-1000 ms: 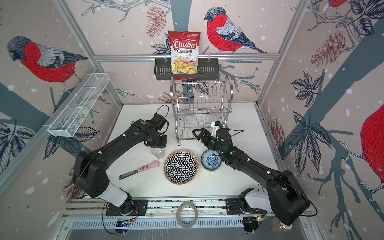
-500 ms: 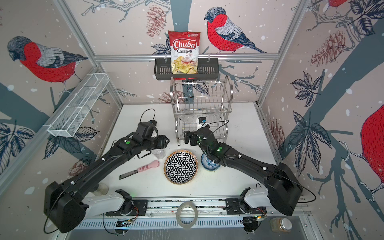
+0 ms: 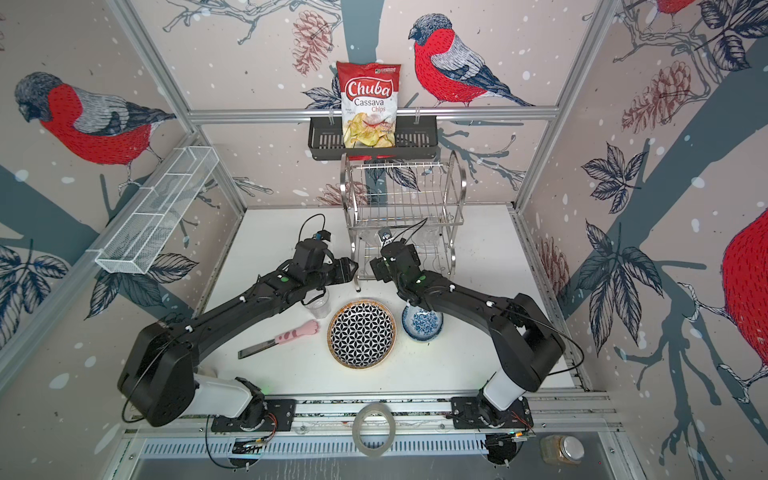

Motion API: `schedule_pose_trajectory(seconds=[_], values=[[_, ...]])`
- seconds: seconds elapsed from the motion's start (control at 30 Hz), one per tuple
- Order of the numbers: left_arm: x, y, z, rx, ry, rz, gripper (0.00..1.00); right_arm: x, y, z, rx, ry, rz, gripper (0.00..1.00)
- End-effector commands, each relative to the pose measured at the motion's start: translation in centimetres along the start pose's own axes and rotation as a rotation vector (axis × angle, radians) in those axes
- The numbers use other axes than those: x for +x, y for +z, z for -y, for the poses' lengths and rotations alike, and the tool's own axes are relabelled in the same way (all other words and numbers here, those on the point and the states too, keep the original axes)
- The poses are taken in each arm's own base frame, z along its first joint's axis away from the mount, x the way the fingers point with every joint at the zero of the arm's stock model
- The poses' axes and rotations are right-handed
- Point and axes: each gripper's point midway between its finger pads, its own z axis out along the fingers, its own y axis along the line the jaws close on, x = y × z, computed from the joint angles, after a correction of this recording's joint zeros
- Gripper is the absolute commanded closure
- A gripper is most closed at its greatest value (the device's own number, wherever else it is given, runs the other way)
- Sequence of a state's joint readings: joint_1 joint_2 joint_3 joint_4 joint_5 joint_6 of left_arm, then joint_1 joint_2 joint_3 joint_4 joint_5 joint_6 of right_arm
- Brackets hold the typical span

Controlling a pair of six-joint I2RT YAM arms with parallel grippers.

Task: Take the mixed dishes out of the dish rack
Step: 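Release the glass and raise the left gripper while the right gripper moves in, then close the right gripper on another clear glass in the rack's lower tier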

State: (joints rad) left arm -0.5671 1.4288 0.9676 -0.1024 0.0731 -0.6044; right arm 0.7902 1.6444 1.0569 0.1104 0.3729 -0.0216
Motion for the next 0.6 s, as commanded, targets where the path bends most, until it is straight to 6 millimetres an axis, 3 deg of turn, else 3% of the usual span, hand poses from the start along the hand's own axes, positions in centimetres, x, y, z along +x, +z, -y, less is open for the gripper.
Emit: schedule_pose_trajectory(seconds=[0.0,0.13,0.33,0.57], values=[[-1.0,0.5,0.5,0.000,0.021,0.038,0.43,-0.4,1.3,-1.4,-0.061,-0.123,-0.010,0.07],[-0.4,1.6,0.0,-0.015,0.027,0.012,0.45,-0.2,3.5,-1.8,-0.046,-0.198,-0.032,0.05],[-1.3,2.5,0.5,-0.028,0.045,0.018,0.51,-0.2,6.3,-1.5,-0.008,-0.256,-0.039,0.01],[-1.3,3.3,0.3,-0.063,0.071,0.005,0.55,-0.9,8.1,-1.0,0.031,-0.286,-0.015,0.01]])
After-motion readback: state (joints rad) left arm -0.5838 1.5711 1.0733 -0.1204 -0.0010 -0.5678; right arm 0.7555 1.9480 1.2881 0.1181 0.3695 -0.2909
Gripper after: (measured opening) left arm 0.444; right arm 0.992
